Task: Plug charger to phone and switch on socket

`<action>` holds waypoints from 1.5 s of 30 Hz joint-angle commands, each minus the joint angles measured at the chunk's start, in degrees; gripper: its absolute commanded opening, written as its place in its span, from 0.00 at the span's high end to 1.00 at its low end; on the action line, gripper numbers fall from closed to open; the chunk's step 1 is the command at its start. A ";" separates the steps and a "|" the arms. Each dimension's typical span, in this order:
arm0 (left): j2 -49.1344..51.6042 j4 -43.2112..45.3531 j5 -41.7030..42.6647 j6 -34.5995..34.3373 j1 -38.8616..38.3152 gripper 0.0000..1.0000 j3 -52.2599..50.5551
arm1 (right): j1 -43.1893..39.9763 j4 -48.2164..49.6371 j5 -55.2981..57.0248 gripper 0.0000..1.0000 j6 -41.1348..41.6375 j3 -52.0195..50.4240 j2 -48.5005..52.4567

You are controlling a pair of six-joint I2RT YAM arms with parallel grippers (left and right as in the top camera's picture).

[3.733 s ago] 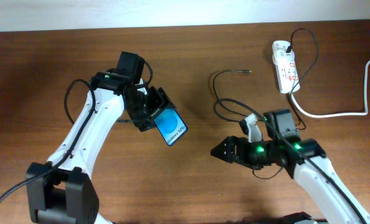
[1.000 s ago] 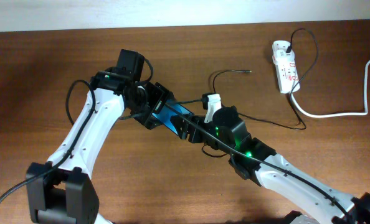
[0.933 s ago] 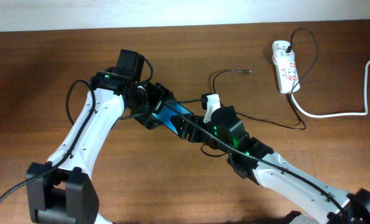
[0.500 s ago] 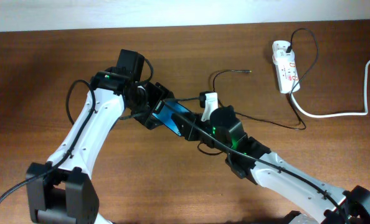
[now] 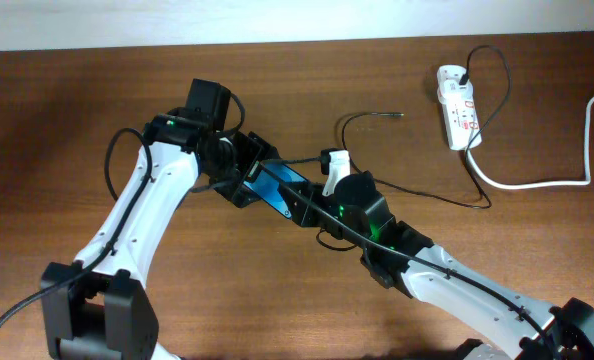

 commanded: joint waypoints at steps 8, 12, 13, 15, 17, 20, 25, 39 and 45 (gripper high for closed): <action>-1.40 0.07 -0.33 2.03 -0.04 0.45 1.31 | 1.11 0.98 -5.11 0.96 -1.14 0.76 0.07; -1.40 0.07 -0.33 2.03 -0.04 0.38 1.31 | 1.11 1.11 -5.09 0.96 1.20 0.76 0.07; -1.40 0.07 -0.28 2.03 -0.04 0.35 1.31 | 1.11 1.14 -5.09 0.96 1.68 0.76 0.07; -1.40 0.04 -0.24 2.05 -0.04 0.27 1.31 | 1.09 1.11 -5.07 0.96 1.84 0.76 0.07; -1.40 0.07 -0.22 2.40 -0.04 0.10 1.31 | 1.11 1.11 -5.09 0.96 1.88 0.76 0.07; -1.40 0.11 -0.28 4.87 -0.02 0.01 1.31 | 0.98 1.09 -4.79 0.96 4.61 0.76 0.07; -1.66 0.74 -0.31 7.98 0.07 0.01 1.33 | 0.37 1.03 -4.76 0.96 6.60 0.76 0.07; -11.69 -2.69 -10.23 14.97 0.39 0.01 1.31 | -2.71 -2.36 -8.11 0.96 32.06 0.76 0.07; -12.07 -3.15 -10.34 14.88 0.39 0.01 1.31 | -2.71 -2.38 -7.43 0.96 49.92 0.76 0.07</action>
